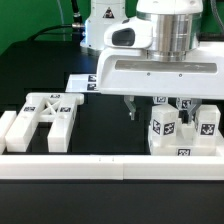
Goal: Assemble chair
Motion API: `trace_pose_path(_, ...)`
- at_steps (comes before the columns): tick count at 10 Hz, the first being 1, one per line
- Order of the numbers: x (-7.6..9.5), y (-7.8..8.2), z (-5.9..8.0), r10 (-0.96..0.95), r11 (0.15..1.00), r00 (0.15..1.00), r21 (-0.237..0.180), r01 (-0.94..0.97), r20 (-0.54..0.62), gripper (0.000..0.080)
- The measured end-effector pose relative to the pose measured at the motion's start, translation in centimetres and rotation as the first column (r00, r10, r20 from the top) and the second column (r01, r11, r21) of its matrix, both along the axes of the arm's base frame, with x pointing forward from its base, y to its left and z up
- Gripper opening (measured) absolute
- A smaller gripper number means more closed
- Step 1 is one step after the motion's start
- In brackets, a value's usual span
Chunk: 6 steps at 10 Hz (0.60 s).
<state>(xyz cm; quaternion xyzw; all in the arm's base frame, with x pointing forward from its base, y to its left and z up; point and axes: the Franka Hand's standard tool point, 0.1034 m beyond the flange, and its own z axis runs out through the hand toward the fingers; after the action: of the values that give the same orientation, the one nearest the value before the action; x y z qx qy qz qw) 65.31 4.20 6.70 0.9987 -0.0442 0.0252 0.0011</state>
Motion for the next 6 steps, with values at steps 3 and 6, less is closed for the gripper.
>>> trace_pose_path(3,-0.03,0.03,-0.03,0.202,0.979,0.979,-0.028,-0.202,-0.006,0.0649)
trace_pose_path(6,-0.04,-0.02,-0.04,0.366,0.929,0.930,-0.050,-0.367,-0.019,0.0649)
